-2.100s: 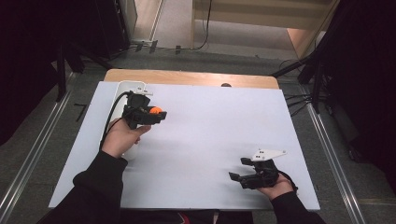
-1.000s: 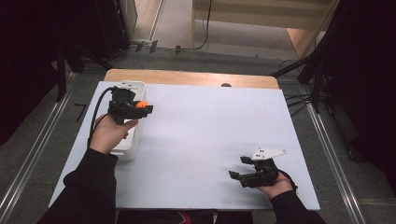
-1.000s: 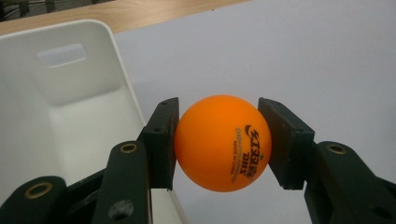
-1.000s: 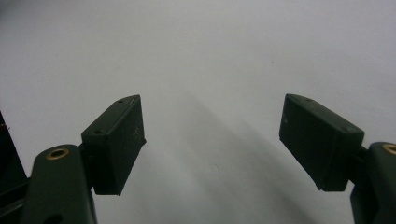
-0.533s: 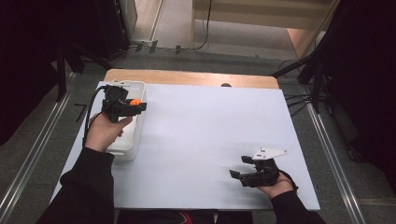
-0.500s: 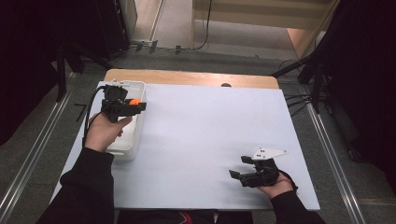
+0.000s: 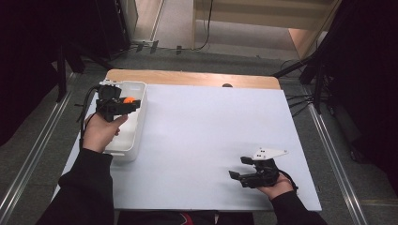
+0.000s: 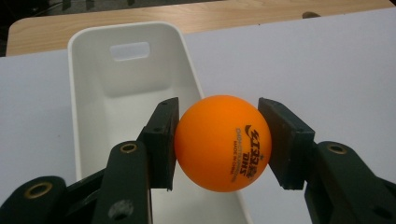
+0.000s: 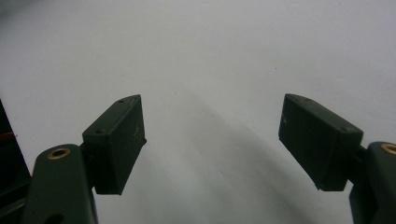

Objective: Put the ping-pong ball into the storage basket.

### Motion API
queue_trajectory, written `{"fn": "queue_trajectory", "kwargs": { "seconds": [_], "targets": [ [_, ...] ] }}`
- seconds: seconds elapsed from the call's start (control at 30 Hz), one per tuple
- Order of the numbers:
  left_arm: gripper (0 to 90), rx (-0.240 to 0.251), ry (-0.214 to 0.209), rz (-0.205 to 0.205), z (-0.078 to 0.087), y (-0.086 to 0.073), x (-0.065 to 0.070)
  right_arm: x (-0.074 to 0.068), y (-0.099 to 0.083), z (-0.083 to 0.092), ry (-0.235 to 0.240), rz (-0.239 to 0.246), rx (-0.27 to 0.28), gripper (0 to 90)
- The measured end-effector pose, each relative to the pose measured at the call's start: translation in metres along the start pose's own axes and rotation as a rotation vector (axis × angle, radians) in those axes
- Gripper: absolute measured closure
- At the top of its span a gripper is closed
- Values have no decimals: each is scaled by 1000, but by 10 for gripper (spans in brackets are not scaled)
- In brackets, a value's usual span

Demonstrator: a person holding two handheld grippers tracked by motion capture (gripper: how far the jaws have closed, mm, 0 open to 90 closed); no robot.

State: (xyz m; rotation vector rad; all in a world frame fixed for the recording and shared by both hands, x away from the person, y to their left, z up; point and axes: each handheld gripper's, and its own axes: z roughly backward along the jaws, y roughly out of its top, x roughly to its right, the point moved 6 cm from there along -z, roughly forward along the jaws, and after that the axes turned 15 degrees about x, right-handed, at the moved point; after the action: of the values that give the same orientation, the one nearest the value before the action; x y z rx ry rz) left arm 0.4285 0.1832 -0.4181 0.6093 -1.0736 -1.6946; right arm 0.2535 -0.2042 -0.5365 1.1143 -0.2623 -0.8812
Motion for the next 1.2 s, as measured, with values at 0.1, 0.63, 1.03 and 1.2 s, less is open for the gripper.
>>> {"fn": "queue_trajectory", "kwargs": {
  "seconds": [0.1,0.63,1.03,1.2],
  "targets": [
    [509,-11,-9,18,0,-2,-3,-1,1,0,1,-1,3,215],
    [508,10,72,45,-4,-7,-24,1,1,1,-3,-2,9,215],
    [508,17,106,46,-11,-12,-30,-2,2,1,8,8,11,215],
    [507,12,107,42,-14,-14,-30,-2,2,2,6,5,10,215]
  ]
}}
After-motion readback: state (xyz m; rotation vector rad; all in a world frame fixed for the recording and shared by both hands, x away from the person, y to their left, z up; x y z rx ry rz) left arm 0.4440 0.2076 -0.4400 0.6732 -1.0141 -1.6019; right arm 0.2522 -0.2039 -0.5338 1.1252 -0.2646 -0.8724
